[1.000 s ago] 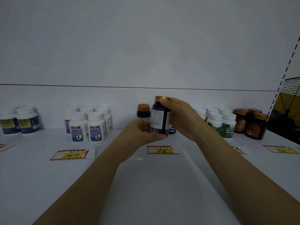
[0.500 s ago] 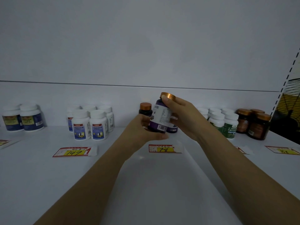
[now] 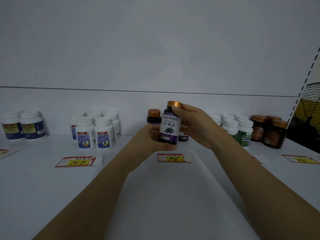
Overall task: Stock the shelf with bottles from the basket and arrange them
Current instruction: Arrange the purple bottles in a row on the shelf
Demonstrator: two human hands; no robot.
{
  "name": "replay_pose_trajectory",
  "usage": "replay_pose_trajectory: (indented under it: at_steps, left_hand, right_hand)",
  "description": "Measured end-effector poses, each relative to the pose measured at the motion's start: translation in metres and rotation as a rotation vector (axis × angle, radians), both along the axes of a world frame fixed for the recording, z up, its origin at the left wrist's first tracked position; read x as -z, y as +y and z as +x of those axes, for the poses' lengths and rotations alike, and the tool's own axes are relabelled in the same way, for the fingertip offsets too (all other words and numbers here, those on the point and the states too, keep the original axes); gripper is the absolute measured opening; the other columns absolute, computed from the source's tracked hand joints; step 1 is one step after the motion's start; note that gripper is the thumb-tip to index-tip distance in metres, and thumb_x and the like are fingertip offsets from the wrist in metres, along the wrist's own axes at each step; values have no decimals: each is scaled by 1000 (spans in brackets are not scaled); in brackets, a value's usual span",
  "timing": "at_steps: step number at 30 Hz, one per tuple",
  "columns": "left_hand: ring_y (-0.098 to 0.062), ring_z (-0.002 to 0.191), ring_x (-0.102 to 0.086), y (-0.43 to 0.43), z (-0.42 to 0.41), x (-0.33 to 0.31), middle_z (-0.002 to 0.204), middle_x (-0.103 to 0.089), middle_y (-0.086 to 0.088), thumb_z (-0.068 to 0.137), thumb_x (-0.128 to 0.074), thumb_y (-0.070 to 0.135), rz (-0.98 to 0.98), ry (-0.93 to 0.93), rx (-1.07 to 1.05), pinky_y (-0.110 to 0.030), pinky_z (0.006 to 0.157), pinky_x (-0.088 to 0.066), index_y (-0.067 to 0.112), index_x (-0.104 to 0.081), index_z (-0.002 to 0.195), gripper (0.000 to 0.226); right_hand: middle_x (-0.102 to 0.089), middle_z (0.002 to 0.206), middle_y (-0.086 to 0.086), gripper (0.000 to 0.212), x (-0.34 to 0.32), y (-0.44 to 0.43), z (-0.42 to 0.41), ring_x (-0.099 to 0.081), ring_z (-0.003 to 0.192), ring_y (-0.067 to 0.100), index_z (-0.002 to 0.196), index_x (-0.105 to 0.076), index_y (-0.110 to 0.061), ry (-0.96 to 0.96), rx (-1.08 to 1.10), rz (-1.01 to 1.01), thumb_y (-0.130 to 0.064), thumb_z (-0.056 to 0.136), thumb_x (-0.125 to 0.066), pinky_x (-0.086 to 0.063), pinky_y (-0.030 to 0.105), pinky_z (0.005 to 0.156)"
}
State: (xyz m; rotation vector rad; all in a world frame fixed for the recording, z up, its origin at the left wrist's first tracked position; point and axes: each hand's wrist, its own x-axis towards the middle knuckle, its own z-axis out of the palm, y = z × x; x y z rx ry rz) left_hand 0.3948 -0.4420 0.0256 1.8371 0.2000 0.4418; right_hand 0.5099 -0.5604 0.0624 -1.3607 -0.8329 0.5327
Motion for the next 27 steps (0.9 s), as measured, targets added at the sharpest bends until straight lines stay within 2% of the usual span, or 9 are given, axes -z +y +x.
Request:
replay_pose_trajectory:
  at_steps: [3,6,8,10,12,15,18,24,27]
  left_hand:
    - [-3,89,-63,2,-1,1,99,-66,9,67,-80,9,-4,-10,23,-19,76,-51,30,-52,101,49]
    - [-1,90,-64,5,-1,3,98,-66,12,68,-79,4,6,-46,41,-19,79,-52,33,-54,97,48]
    - [2,87,-65,6,-1,3,97,-67,14,67,-79,-1,10,-116,6,-15,73,-53,33,-55,95,50]
    - [3,87,-65,10,0,3,100,-66,12,66,-77,-6,29,-228,-46,-11,69,-52,32,-55,98,54]
    - [6,89,-64,15,1,2,103,-64,12,66,-75,-12,93,-351,-116,-9,71,-50,29,-54,102,58]
    - [11,93,-60,25,3,1,104,-62,14,67,-74,-13,230,-492,-236,-8,79,-48,26,-54,108,60]
    - [7,101,-59,30,3,1,109,-61,11,68,-75,-12,281,-575,-282,-13,89,-48,22,-54,112,60]
    - [13,99,-58,28,0,-1,107,-60,16,67,-76,-11,305,-553,-268,-9,87,-46,26,-53,111,62]
    - [17,86,-61,14,-8,-9,95,-64,23,63,-81,-2,234,-379,-174,-4,74,-47,32,-57,100,57]
  right_hand:
    - [-69,111,10,32,1,-2,1,-64,107,26,119,-61,-8,-1,3,12,-21,90,-60,-51,41,96]
    - [-70,109,9,27,0,-3,-2,-66,103,22,115,-63,-9,-44,-35,61,-14,89,-60,-54,34,90]
    - [-70,111,5,28,-3,-3,-6,-66,106,21,114,-64,-14,-93,-56,112,-9,86,-64,-54,34,91]
    - [-69,114,1,35,-7,-3,-11,-63,111,18,111,-65,-20,-227,-34,139,-6,79,-71,-50,37,97]
    - [-67,115,-4,43,-12,-5,-18,-62,111,10,110,-62,-22,-402,-24,153,-1,74,-75,-50,31,97]
    - [-61,119,-2,52,-13,-6,-26,-58,114,8,114,-56,-16,-630,-80,173,4,70,-77,-48,25,97]
    - [-59,119,1,55,-12,-4,-29,-57,114,11,114,-54,-11,-730,-113,200,7,69,-78,-47,26,98]
    - [-60,118,-3,54,-12,-3,-29,-57,113,9,116,-54,-13,-756,-83,186,2,70,-78,-48,23,96]
    - [-65,113,-8,46,-18,-7,-30,-61,108,3,117,-58,-20,-575,-21,190,-4,76,-73,-50,19,90]
